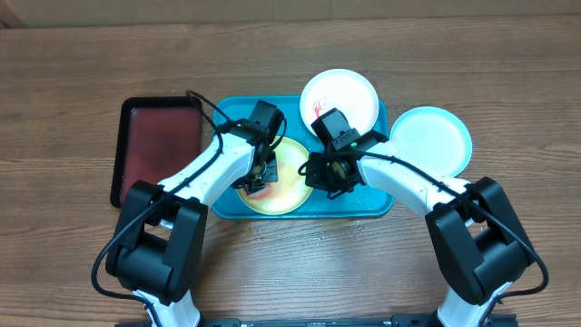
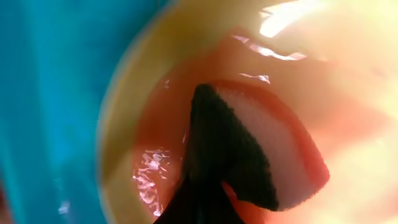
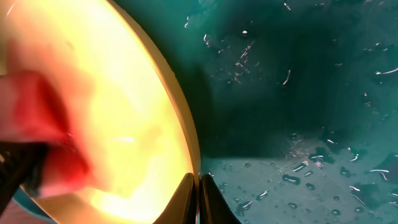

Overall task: Clean dirty plates on tray and stack at the side
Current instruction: 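Scrub the yellow plate with the sponge while the right gripper holds it, then lift the yellow plate with the right gripper and move the sponge away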

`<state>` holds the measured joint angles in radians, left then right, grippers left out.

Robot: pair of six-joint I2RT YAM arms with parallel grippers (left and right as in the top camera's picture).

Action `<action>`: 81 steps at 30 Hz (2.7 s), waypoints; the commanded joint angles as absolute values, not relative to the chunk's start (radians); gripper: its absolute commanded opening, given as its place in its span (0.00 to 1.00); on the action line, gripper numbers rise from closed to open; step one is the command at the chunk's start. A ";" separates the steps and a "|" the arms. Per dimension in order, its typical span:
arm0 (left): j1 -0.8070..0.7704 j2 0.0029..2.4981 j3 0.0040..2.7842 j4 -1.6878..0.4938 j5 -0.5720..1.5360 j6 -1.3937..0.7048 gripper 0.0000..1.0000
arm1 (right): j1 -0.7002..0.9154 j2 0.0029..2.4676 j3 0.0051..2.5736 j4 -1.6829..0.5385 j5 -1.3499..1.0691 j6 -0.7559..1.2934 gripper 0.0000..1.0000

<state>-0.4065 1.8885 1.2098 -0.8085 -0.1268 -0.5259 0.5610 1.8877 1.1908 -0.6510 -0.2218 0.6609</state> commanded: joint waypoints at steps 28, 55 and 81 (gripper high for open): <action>-0.393 1.910 1.222 -0.588 0.444 0.070 0.04 | 0.606 1.858 1.197 -0.686 -0.214 0.620 0.04; -0.183 1.910 1.509 -1.071 0.001 -0.321 0.04 | 0.583 1.846 1.247 -0.812 -0.197 0.545 0.04; -0.184 1.910 1.508 -1.027 0.102 -0.323 0.04 | 0.699 1.553 1.337 -1.145 0.737 0.607 0.04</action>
<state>-0.1768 1.9030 1.4837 -1.0317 0.0830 -0.3119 0.6727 1.5795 1.3087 -1.1378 0.5797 0.5911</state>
